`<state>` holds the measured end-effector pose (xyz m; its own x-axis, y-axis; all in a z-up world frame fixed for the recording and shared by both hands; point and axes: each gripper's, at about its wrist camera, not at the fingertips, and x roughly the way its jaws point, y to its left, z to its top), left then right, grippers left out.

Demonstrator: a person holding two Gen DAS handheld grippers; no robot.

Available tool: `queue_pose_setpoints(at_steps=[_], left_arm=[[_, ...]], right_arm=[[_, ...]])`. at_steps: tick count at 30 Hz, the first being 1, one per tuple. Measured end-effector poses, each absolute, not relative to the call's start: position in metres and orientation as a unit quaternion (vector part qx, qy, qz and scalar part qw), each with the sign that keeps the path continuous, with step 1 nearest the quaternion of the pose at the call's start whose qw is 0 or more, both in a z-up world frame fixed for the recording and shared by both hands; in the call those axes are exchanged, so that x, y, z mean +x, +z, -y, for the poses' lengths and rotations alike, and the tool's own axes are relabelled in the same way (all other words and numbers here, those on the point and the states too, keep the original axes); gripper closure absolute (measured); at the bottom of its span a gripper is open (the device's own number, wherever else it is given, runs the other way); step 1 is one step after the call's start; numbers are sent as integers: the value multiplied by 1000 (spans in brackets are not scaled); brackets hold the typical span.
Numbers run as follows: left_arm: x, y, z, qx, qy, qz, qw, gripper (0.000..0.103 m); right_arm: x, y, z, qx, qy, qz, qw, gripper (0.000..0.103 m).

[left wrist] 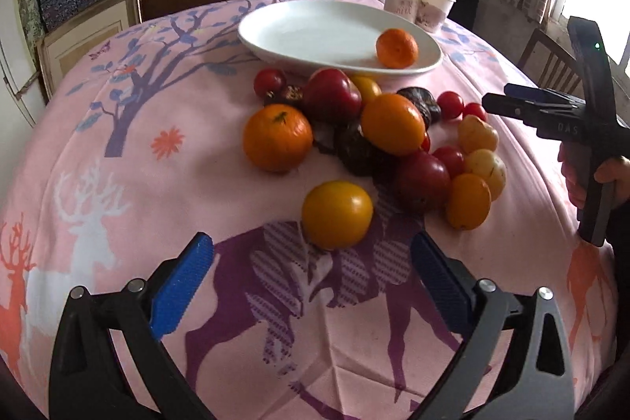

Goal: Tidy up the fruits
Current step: 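Grasp a yellow-orange tomato with the left tool while the right tool grasps a red tomato, then lift both tomatoes and carry them toward the white plate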

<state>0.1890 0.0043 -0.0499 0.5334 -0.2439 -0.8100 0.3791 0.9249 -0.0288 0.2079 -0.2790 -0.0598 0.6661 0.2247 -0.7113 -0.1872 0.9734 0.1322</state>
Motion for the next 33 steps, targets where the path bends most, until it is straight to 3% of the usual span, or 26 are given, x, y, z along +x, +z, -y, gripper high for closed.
queue_pose_setpoints(at_steps=[4,6,7,8,12,16,17,27,33], left_arm=[[201,-68,9,111,-172,-459,865,4],[203,-66,11,111,-187,-453,865,5],[204,-65,11,114,-188,-451,865,13],[203,-63,12,112,-191,-443,869,28],[196,-61,16,124,-213,-427,870,44],[193,-59,21,136,-212,-418,873,65],[194,-58,21,135,-214,-418,873,65],[190,-58,22,145,-214,-417,871,65],[190,-57,20,136,-218,-422,870,65]], right_arm=[[211,-65,273,44,131,-406,904,11],[211,-66,273,64,144,-409,899,26],[211,-67,273,72,152,-408,898,29],[210,-67,273,82,150,-407,897,35],[207,-70,272,127,164,-401,892,67],[204,-68,265,117,149,-397,898,72],[204,-68,264,110,145,-401,898,76],[173,-48,225,-70,48,-336,938,77],[163,-53,223,-100,38,-351,930,76]])
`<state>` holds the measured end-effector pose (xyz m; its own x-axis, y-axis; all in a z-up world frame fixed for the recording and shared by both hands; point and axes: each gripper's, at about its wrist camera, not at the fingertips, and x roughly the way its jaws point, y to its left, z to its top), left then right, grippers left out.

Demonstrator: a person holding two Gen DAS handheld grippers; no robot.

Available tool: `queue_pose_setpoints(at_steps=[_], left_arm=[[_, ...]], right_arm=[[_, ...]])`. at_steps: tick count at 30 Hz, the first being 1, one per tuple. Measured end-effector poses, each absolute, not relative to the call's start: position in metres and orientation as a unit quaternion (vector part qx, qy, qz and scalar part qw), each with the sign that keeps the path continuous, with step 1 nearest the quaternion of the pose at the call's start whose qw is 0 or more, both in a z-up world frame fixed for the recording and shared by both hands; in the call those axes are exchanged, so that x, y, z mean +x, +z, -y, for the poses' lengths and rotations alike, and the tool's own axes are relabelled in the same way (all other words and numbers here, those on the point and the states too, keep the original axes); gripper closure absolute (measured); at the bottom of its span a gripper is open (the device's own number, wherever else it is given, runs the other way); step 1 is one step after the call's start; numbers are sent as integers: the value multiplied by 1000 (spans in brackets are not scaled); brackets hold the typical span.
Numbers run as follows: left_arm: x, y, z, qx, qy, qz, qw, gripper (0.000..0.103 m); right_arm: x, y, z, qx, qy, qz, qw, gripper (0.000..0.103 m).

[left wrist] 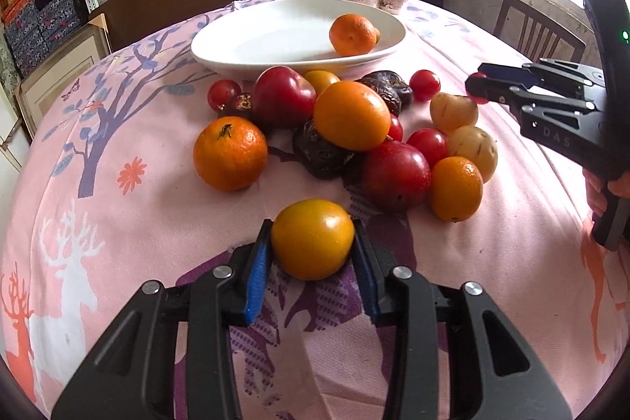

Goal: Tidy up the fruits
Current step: 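Lift both tomatoes and carry them toward the white plate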

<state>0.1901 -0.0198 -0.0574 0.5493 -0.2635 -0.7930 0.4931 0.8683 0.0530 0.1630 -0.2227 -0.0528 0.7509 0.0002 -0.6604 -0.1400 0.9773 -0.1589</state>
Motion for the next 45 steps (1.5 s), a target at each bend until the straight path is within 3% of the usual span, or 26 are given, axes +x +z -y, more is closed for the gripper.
queue_pose_setpoints(at_steps=[3,8,16,18,21,22,23,24,25,34,45], left_arm=[[192,-60,20,132,-215,-418,873,62],[198,-62,18,123,-203,-426,873,41],[200,-66,22,116,-222,-435,865,17],[200,-67,27,126,-219,-435,864,15],[199,-66,25,117,-215,-435,866,17],[199,-65,24,114,-213,-432,869,28],[198,-63,21,105,-214,-425,873,49],[198,-61,18,91,-221,-422,874,61],[199,-60,13,73,-226,-426,873,65],[197,-57,8,48,-233,-438,867,65],[187,-23,-9,28,-224,-391,892,65]], right_arm=[[169,-60,221,-104,39,-373,921,73],[173,-66,222,-99,39,-393,913,69],[182,-73,235,-70,21,-418,905,40],[184,-74,238,-60,19,-423,904,34],[185,-75,243,-46,24,-427,903,32],[185,-75,244,-43,26,-426,903,33],[184,-74,244,-37,30,-423,905,50],[183,-73,243,-38,34,-420,906,76],[181,-71,242,-43,33,-416,908,76],[169,-57,230,-75,45,-383,920,76],[155,-29,226,-107,25,-307,945,75]])
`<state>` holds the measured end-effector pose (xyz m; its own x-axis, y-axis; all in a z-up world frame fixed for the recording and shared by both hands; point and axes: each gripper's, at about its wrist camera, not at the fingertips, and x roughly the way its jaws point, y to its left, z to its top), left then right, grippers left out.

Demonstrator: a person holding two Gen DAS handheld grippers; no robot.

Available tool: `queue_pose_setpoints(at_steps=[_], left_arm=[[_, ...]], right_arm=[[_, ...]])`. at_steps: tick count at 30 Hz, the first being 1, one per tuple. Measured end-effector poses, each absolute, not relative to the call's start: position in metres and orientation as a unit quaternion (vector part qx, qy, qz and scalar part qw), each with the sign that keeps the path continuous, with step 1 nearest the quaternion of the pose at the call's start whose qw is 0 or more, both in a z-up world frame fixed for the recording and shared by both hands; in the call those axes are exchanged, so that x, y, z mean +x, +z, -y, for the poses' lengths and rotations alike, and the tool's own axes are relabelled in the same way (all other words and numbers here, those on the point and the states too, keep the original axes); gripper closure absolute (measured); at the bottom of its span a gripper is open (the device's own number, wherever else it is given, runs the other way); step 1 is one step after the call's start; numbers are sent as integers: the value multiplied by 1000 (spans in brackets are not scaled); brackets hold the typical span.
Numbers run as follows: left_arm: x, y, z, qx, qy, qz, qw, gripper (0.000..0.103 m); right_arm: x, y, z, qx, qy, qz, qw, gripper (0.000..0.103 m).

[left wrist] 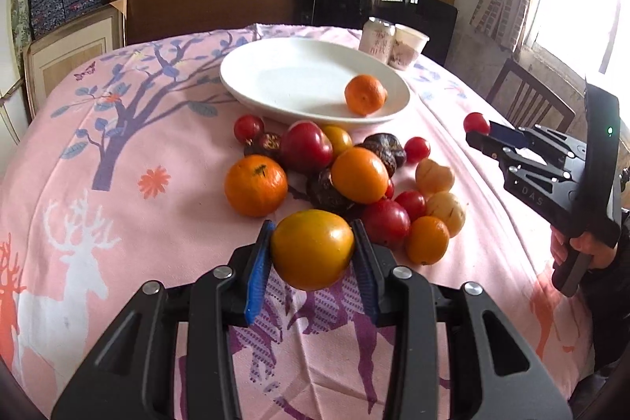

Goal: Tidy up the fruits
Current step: 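Lift both tomatoes and carry them toward the white plate, then lower the red tomato onto the plate with the right tool while the left releases the yellow tomato there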

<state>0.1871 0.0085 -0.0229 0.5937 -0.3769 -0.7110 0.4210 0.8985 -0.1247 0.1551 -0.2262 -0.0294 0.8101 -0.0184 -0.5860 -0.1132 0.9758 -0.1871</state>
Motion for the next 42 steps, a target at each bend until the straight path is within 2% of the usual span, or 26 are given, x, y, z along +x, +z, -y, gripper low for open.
queue_pose_setpoints(at_steps=[6,12,21,30,42], left_arm=[[197,-1,-12,9,-210,-370,905,65],[254,26,15,42,-172,-329,928,65],[329,32,60,40,-167,-268,948,65],[345,10,66,54,-137,-314,938,65],[343,-3,74,63,-153,-333,928,65]], right_arm=[[164,-1,227,-109,24,-286,952,75],[214,33,236,-68,31,-259,963,74],[290,11,230,-15,13,-280,960,74],[317,-27,240,33,15,-329,944,74],[315,-32,233,8,8,-322,947,73]])
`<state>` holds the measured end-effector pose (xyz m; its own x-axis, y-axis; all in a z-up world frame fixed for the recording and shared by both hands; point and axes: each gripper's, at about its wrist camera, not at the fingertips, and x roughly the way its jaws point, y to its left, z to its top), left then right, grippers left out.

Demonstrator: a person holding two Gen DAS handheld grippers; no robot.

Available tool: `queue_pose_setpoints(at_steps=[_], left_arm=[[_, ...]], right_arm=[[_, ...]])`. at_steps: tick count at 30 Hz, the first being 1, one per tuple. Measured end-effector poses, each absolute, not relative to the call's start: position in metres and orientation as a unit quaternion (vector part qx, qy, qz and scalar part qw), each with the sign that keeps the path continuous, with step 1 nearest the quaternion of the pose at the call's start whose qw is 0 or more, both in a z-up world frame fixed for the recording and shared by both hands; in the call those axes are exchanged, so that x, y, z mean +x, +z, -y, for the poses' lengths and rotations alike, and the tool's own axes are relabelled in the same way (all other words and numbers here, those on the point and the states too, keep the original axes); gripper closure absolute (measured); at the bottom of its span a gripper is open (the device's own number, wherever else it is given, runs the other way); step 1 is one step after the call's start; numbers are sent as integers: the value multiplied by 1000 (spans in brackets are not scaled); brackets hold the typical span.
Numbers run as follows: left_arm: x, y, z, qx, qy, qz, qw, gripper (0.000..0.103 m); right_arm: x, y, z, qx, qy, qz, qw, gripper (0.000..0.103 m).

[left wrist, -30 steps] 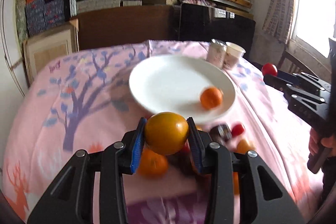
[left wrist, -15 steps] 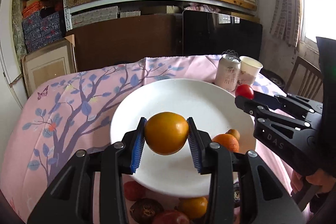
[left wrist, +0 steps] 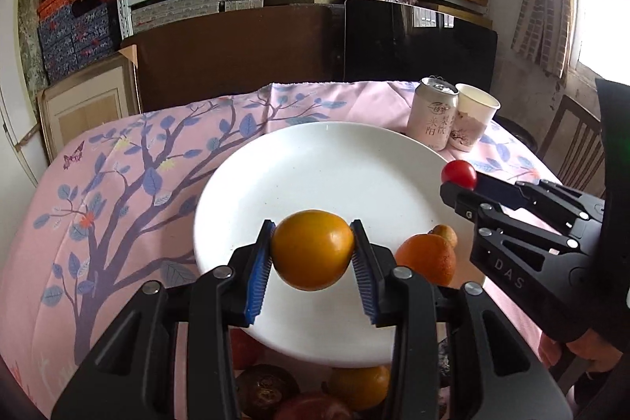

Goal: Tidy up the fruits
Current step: 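Lower the red tomato onto the plate with the right tool while the left releases the yellow tomato there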

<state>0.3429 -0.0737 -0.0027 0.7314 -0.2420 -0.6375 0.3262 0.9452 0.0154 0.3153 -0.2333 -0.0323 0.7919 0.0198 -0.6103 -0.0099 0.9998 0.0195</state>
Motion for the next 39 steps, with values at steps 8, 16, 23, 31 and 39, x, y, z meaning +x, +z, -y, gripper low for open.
queue_pose_setpoints(at_steps=[8,16,23,31,39], left_arm=[[348,-7,73,62,-152,-339,926,65],[346,-8,77,74,-142,-336,928,65],[345,-1,76,93,-83,-332,935,4],[281,27,45,91,-131,-310,937,5],[225,-7,18,156,-128,-369,907,5]], right_arm=[[316,-34,235,17,8,-331,943,74],[314,-30,235,13,8,-326,945,74],[301,-19,243,-4,-48,-285,957,4],[229,3,265,13,39,-345,938,4],[171,-36,233,-15,129,-415,901,4]])
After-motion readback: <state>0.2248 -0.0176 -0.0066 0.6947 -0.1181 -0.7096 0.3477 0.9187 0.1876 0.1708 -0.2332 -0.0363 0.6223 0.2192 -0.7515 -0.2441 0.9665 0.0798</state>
